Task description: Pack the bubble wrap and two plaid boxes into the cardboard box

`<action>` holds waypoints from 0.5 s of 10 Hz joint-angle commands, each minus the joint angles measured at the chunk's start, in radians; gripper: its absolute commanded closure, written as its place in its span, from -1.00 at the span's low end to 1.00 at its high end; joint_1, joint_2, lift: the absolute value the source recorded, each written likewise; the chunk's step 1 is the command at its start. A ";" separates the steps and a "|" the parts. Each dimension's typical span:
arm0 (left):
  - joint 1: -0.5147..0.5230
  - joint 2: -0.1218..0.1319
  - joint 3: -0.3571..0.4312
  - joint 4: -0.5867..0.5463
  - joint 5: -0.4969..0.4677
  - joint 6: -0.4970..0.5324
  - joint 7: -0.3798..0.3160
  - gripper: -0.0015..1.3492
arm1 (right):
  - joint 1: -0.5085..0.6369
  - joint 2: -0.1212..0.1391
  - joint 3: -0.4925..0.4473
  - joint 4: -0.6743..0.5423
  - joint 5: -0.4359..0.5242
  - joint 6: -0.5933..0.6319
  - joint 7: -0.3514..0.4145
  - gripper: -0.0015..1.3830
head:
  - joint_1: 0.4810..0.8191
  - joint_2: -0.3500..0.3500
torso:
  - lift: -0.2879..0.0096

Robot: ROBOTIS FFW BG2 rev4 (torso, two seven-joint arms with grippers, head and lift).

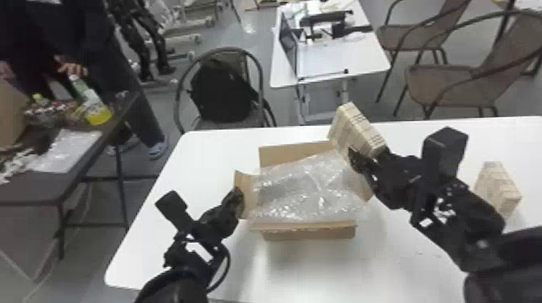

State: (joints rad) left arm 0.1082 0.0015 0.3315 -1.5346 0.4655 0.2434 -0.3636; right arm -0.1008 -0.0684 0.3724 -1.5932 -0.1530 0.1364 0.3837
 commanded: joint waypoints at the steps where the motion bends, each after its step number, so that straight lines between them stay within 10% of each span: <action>1: -0.013 -0.004 -0.025 0.013 0.005 0.001 0.000 0.80 | -0.097 0.010 0.057 0.085 -0.060 0.068 0.083 0.46 | 0.27 1.00 | 0.60; 5: -0.024 -0.004 -0.025 0.022 0.012 -0.004 0.000 0.80 | -0.068 0.025 0.049 -0.028 0.035 0.230 0.109 0.46 | 0.27 1.00 | 0.60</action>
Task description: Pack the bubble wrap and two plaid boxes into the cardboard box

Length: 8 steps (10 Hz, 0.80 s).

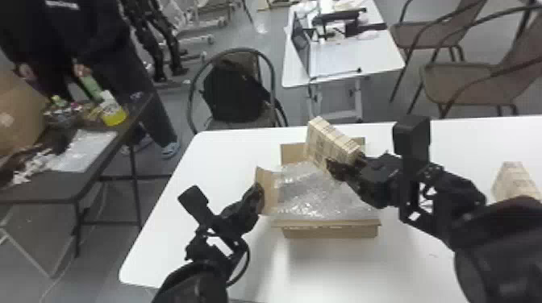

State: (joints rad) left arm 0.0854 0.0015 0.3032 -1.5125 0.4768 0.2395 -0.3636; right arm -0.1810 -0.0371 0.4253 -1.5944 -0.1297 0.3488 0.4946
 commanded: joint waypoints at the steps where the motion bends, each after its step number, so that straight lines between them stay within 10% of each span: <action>1: -0.006 -0.004 0.008 0.002 -0.001 0.001 0.000 0.80 | 0.034 -0.012 -0.017 -0.072 0.022 0.064 -0.016 0.46 | 0.27 1.00 | 0.60; 8: -0.009 -0.004 -0.023 0.002 0.037 -0.011 0.000 0.80 | 0.034 -0.012 -0.036 0.027 0.030 0.059 -0.013 0.23 | 0.27 0.99 | 0.60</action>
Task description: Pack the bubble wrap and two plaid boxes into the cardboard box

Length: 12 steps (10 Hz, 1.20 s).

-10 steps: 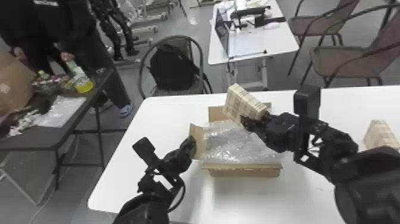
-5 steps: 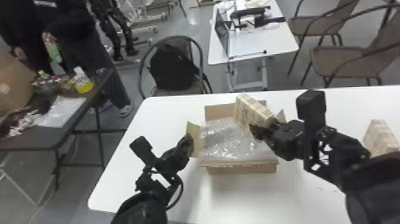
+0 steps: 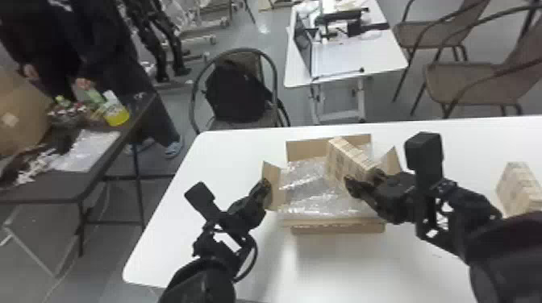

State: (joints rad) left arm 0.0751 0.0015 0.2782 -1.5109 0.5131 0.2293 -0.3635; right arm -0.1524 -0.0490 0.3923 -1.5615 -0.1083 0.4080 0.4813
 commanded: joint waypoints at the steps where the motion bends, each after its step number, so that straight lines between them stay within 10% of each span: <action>1: 0.003 -0.004 0.003 0.000 0.004 -0.001 0.000 0.80 | 0.016 0.000 -0.013 -0.015 0.022 0.002 -0.009 -0.22 | 0.27 0.99 | 0.60; 4: 0.006 -0.004 0.004 0.000 0.007 -0.004 0.000 0.80 | 0.074 0.000 -0.081 -0.083 0.055 -0.026 -0.030 -0.79 | 0.27 0.94 | 0.60; 9: 0.025 -0.004 0.029 -0.006 0.011 -0.016 0.000 0.80 | 0.482 -0.066 -0.366 -0.417 0.205 -0.129 -0.224 -0.81 | 0.27 0.53 | 0.60; 12: 0.035 -0.004 0.035 -0.006 0.024 -0.022 0.000 0.80 | 0.593 -0.043 -0.480 -0.425 0.219 -0.104 -0.288 -0.81 | 0.27 0.26 | 0.60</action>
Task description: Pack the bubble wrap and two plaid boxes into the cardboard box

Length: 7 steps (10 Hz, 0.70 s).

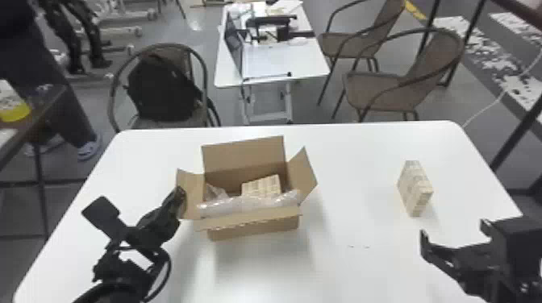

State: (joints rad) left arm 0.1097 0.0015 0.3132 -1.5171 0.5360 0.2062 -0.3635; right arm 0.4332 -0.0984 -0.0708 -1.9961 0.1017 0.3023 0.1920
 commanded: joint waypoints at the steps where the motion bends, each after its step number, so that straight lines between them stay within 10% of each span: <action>1: 0.001 -0.004 -0.002 0.000 0.001 0.001 0.000 0.80 | -0.022 0.014 -0.034 0.071 0.012 0.000 -0.002 -0.81 | 0.27 0.19 | 0.60; 7: -0.005 -0.004 -0.011 0.006 -0.002 0.019 0.000 0.80 | -0.358 0.017 -0.035 0.500 0.052 -0.003 -0.017 -0.81 | 0.27 0.02 | 0.60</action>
State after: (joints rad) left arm 0.1042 0.0015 0.3023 -1.5127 0.5343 0.2251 -0.3635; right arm 0.1026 -0.0811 -0.1062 -1.5304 0.1483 0.3026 0.1752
